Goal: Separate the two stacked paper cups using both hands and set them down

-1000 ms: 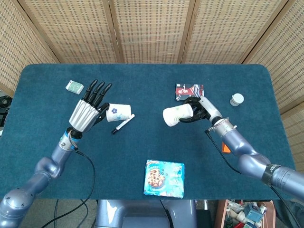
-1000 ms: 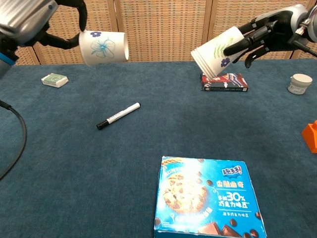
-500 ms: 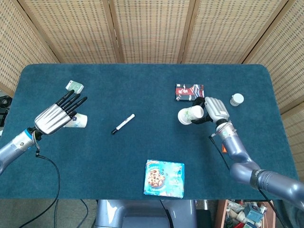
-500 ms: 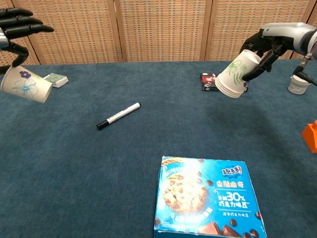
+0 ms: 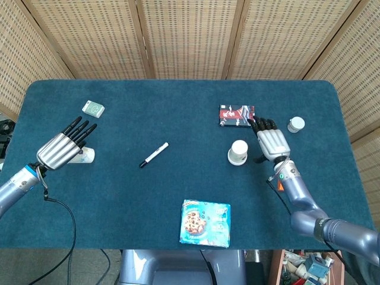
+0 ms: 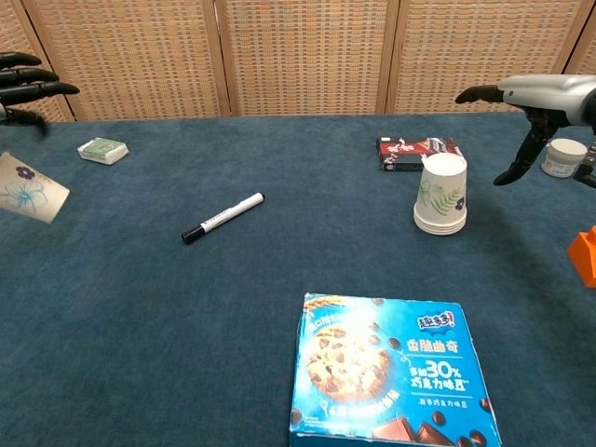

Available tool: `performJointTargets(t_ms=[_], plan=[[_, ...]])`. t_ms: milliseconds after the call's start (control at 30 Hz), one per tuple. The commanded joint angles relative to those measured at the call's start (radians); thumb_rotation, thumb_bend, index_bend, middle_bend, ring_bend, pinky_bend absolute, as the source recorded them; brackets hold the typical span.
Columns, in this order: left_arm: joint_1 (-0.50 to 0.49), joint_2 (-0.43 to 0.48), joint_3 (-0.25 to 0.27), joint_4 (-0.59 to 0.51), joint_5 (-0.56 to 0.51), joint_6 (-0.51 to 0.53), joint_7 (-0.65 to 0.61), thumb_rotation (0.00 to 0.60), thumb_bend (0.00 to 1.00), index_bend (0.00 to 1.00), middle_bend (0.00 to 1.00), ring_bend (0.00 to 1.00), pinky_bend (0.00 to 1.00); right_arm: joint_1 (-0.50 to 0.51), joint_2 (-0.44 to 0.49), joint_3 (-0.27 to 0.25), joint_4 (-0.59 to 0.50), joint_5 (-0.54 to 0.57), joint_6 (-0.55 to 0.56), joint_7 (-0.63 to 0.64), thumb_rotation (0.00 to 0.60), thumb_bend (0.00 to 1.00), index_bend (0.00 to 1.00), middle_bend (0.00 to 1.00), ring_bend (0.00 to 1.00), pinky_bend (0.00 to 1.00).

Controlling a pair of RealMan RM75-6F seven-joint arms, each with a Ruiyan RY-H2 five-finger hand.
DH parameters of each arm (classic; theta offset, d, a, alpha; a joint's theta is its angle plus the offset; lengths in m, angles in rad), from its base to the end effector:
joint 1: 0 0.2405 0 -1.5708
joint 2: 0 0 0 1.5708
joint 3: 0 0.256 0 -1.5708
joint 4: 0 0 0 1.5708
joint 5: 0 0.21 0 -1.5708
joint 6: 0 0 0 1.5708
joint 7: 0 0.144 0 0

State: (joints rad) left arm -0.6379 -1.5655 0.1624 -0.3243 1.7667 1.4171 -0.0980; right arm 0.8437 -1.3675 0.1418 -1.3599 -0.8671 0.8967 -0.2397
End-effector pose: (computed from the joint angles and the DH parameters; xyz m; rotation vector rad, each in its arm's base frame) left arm -0.3034 0.3762 0.1215 -2.0075 0.1695 -0.5971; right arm -0.1964 -0.4076 0.0616 1.6599 -0.9858 0.7790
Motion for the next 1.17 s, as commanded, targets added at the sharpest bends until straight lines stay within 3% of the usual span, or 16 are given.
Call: performJointTargets(t_ms=[33,267,433,500,633,733,967,1167], plan=[[0.007,0.019,-0.023,-0.041,-0.022,0.033,-0.026,0.6,0.23,0.0,0.0,0.0,0.0,-0.026,0.037,0.011,-0.067,-0.013,0.055,-0.011,0.6,0.0,0.0,0.0,0.0,0.0],[0.032,0.083,-0.047,-0.151,-0.044,0.088,-0.025,0.6,0.23,0.0,0.0,0.0,0.0,-0.121,0.123,-0.002,-0.191,-0.148,0.173,0.062,0.6,0.0,0.0,0.0,0.0,0.0],[0.069,0.154,-0.085,-0.3,-0.082,0.144,-0.019,0.6,0.23,0.0,0.0,0.0,0.0,-0.238,0.194,-0.063,-0.238,-0.304,0.297,0.142,0.6,0.0,0.0,0.0,0.0,0.0],[0.094,0.188,-0.101,-0.385,-0.108,0.157,-0.028,0.6,0.23,0.0,0.0,0.0,0.0,-0.278,0.208,-0.089,-0.229,-0.358,0.338,0.166,0.6,0.0,0.0,0.0,0.0,0.0],[0.227,0.314,-0.13,-0.776,-0.236,0.168,-0.023,0.6,0.16,0.0,0.0,0.0,0.0,-0.422,0.214,-0.169,-0.159,-0.507,0.522,0.226,0.6,0.0,0.0,0.0,0.0,0.0],[0.292,0.37,-0.125,-0.972,-0.278,0.185,-0.002,0.6,0.12,0.0,0.0,0.0,0.0,-0.493,0.193,-0.192,-0.105,-0.573,0.628,0.242,0.6,0.0,0.0,0.0,0.0,0.0],[0.393,0.429,-0.099,-1.223,-0.332,0.187,0.079,0.6,0.09,0.0,0.0,0.0,0.0,-0.618,0.152,-0.207,-0.038,-0.665,0.799,0.293,0.6,0.0,0.0,0.0,0.0,0.0],[0.414,0.44,-0.106,-1.284,-0.337,0.185,0.122,0.6,0.08,0.0,0.0,0.0,0.0,-0.658,0.137,-0.204,-0.013,-0.693,0.844,0.308,0.6,0.0,0.0,0.0,0.0,0.0]])
